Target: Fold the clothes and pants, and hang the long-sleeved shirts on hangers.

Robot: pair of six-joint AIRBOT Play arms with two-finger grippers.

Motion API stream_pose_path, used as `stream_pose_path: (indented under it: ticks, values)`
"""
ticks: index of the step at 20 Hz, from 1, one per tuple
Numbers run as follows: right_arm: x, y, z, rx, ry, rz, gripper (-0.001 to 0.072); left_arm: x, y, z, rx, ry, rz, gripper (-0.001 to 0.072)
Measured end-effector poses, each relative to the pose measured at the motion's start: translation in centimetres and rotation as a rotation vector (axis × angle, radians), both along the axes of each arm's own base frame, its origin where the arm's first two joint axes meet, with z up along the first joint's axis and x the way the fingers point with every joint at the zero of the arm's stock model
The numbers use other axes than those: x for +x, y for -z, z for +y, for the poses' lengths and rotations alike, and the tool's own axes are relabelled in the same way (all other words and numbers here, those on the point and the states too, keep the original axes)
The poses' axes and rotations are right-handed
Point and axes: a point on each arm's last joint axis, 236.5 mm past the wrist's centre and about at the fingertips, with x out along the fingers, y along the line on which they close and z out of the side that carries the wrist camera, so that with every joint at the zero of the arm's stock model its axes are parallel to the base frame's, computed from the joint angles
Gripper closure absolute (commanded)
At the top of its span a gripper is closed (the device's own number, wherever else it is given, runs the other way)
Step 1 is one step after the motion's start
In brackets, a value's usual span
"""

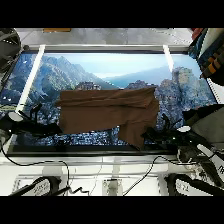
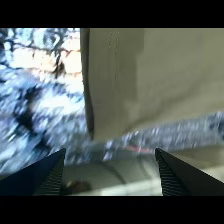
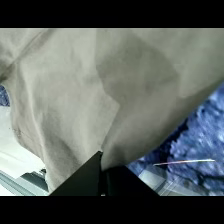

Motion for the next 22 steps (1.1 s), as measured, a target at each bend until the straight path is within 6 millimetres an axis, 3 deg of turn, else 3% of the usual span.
stream_pose_path:
  ticks: [3, 5, 8, 9, 12, 14, 18, 22]
  values:
    - [0.0, 0.0, 0.0, 0.0, 0.002, -0.001, 0.07, 0.6, 1.2, -0.4, -0.018, -0.064, -0.03, 0.0309]
    - [0.1, 0.0, 0.0, -0.002, 0.004, -0.004, 0.07, 0.7, 1.8, -0.7, -0.035, -0.088, -0.029, 0.0392]
    - [0.8, -0.2, -0.4, -0.02, 0.009, -0.028, 0.07, 0.8, 2.6, -1.1, -0.051, -0.108, -0.017, 0.065]
    - [1.4, -0.3, -0.7, -0.035, 0.014, -0.046, 0.0701, 0.8, 2.8, -1.1, -0.051, -0.11, -0.013, 0.0693]
    - [2.9, -1.4, -1.0, -0.048, -0.004, -0.092, 0.0701, 1.0, 2.6, -1.0, -0.049, -0.097, -0.023, 0.0693]
    - [4.2, -3.0, -0.7, -0.032, -0.022, -0.13, 0.0701, 1.9, 1.2, -0.3, -0.018, -0.065, -0.074, 0.0694]
    - [7.1, -9.1, 0.4, 0.024, -0.072, -0.269, 0.0701, 5.8, -6.0, 2.1, 0.054, -0.054, -0.292, 0.0693]
    - [8.5, -16.9, 1.0, 0.042, -0.085, -0.442, 0.0701, 7.1, -13.0, 4.1, 0.142, -0.069, -0.475, 0.0693]
